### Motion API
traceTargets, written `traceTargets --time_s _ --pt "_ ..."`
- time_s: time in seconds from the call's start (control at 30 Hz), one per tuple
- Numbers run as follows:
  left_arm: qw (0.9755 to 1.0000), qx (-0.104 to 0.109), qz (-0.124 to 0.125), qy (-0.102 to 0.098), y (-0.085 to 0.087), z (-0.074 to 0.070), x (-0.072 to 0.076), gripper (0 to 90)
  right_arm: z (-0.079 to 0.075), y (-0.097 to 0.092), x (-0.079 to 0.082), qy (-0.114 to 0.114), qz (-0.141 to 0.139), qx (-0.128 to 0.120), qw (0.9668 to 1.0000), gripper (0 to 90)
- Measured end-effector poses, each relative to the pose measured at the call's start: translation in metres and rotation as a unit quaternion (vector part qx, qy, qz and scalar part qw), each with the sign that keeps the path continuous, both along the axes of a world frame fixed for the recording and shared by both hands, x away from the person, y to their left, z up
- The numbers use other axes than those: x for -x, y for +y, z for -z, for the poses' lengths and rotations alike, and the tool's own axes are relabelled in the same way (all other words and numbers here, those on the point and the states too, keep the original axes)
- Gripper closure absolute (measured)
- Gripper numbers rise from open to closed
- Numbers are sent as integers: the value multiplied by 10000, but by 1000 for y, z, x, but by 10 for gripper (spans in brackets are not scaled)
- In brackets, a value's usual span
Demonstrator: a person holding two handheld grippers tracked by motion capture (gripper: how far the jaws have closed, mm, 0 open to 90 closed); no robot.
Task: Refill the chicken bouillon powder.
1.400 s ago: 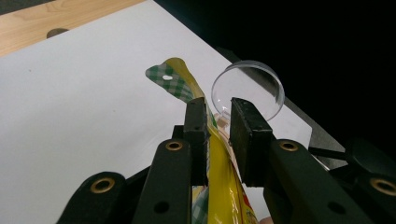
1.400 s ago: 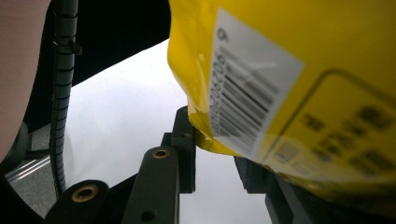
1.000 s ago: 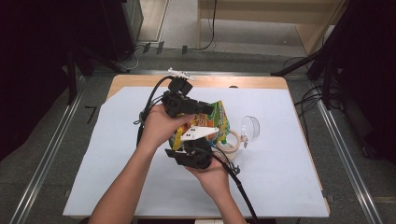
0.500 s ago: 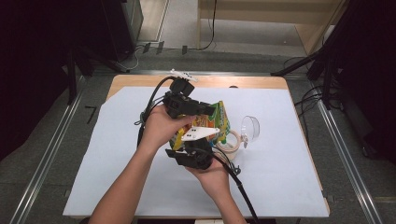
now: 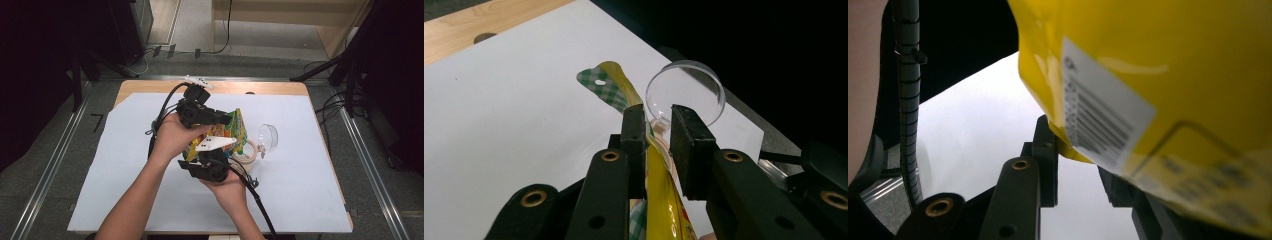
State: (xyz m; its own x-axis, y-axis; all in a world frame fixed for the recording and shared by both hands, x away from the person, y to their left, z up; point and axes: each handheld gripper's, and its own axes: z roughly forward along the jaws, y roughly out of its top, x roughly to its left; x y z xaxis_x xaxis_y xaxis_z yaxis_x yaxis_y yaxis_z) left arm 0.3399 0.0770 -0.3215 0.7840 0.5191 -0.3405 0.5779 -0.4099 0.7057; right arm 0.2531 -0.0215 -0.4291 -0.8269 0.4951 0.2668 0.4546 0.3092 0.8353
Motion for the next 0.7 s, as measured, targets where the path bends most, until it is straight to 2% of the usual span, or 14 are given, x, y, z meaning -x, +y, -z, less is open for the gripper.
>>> traceTargets --time_s 0.7 --pt "10000 9 4 22 1 0 -1 774 0 0 1 -44 7 -3 10000 735"
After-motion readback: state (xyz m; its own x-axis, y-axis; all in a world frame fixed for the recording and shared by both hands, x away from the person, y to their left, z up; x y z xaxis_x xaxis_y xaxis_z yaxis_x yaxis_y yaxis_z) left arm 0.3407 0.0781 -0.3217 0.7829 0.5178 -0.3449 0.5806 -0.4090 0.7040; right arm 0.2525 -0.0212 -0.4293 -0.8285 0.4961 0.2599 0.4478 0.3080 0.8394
